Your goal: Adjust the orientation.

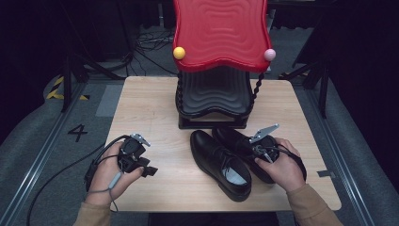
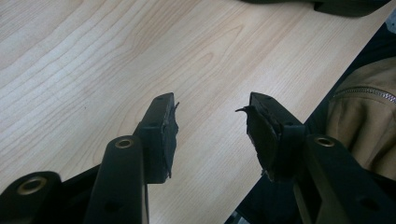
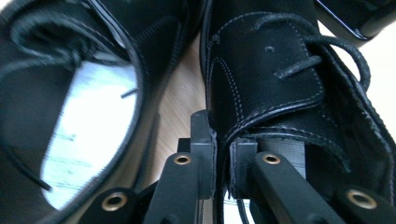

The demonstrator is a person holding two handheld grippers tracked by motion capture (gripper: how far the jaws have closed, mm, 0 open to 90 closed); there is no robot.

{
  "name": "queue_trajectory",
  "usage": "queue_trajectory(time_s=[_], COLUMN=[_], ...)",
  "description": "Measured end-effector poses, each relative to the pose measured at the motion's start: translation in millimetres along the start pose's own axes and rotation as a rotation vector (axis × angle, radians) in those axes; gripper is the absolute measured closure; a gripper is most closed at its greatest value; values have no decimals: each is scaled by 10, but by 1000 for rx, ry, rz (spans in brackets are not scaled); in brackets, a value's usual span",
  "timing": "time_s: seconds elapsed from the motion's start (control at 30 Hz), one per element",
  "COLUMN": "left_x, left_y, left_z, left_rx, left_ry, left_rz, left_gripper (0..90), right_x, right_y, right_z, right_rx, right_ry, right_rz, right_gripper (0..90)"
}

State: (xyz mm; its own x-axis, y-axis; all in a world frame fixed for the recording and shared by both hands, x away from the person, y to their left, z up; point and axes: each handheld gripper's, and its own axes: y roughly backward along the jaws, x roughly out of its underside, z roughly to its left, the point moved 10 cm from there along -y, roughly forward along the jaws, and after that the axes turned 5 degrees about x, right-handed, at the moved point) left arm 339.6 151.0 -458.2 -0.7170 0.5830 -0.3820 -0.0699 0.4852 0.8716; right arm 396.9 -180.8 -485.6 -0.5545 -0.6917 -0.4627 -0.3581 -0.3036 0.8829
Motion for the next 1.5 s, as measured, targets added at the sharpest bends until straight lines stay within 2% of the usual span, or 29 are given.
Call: queue_trajectory(time_s=[0.13,0.17,0.37,0.53,0.6,0.63,0.77,0.87,0.97,1.03,1.1,1.17,1.23,1.3,1.4,1.5], left_x=[-13,-15,-21,-28,-29,-30,-32,-27,-7,-3,-4,-8,-9,-14,-33,-48], left_y=[-4,-8,-21,-30,-34,-38,-49,-50,-51,-53,-47,-44,-48,-56,-73,-98], left_z=[4,2,7,0,4,3,5,8,16,19,24,22,25,30,33,26], left_rx=[-1,1,2,6,7,9,9,10,8,10,9,9,9,9,10,13], left_ry=[-6,-3,-7,-5,-4,-4,-5,-6,1,4,7,7,5,5,3,1], left_rz=[2,1,5,7,7,7,11,11,14,12,9,8,10,11,14,24], left_gripper=[527,527,526,525,526,525,525,524,522,522,522,522,522,521,520,518], right_x=[-33,-38,-60,-65,-61,-66,-63,-63,-75,-78,-78,-71,-70,-63,-64,-74], right_y=[4,2,50,109,147,164,209,224,142,98,-1,-78,-155,-222,-264,-310], right_z=[129,155,201,232,221,202,189,232,316,336,370,365,360,334,316,321], right_rx=[-74,-85,-80,-131,-151,-146,-131,-140,-160,-157,-146,-114,-107,-80,-44,-13], right_ry=[-31,-33,-53,-102,-132,-143,-170,-200,-230,-235,-219,-197,-200,-191,-191,-199], right_rz=[-20,-20,-29,-47,-48,-55,-58,-47,-18,-6,25,52,72,92,120,126], right_gripper=[753,760,748,746,677,620,573,529,487,490,511,556,589,632,659,662])
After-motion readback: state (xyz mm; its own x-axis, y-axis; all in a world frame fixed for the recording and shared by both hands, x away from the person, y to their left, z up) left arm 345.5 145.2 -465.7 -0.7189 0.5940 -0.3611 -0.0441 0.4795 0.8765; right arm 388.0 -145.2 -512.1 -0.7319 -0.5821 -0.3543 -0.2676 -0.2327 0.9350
